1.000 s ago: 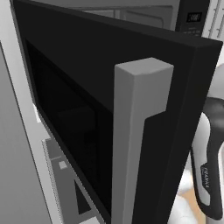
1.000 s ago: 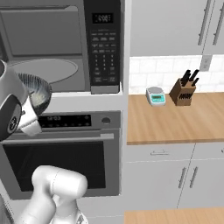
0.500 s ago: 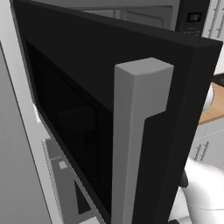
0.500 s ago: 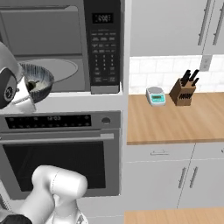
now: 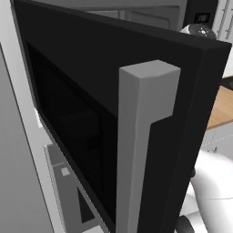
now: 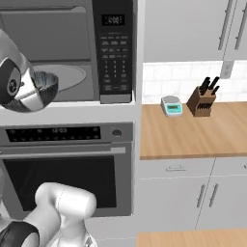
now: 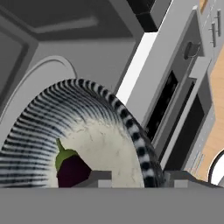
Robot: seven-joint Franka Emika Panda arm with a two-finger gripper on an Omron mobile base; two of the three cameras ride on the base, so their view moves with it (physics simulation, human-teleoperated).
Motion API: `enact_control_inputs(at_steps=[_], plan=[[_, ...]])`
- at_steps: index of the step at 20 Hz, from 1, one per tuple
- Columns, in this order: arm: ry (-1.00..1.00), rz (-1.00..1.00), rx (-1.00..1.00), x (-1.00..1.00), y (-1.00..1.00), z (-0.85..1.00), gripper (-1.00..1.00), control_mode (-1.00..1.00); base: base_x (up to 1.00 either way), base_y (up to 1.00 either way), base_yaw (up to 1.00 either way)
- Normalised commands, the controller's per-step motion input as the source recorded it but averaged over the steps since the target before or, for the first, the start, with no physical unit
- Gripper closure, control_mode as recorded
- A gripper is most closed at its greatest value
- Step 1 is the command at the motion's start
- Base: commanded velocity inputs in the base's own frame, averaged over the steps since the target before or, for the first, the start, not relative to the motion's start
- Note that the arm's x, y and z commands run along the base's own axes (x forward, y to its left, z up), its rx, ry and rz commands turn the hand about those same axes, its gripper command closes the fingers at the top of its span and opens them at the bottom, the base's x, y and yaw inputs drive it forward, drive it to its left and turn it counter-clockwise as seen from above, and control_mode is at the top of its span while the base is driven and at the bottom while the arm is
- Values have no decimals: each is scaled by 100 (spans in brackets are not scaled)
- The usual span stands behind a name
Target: Pick the eggplant from the sink and place it in the bowl. Then pick the bowl and place it in the microwave. Then close the microwave door and press the start button.
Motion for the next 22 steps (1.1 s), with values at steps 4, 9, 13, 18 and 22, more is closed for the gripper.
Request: enact_control_inputs(at_steps=[4, 9, 13, 18, 22], plan=[[-9, -4, -5, -4, 49, 20, 100, -100, 0, 0, 0], [-14, -3, -1, 0, 22, 3, 100, -100, 0, 0, 0], [-26, 0, 0, 0, 0, 0, 100, -100, 0, 0, 0], [-18, 0, 0, 18, 1, 0, 100, -100, 0, 0, 0], [-1, 1, 0, 55, 3, 0, 100, -100, 0, 0, 0]])
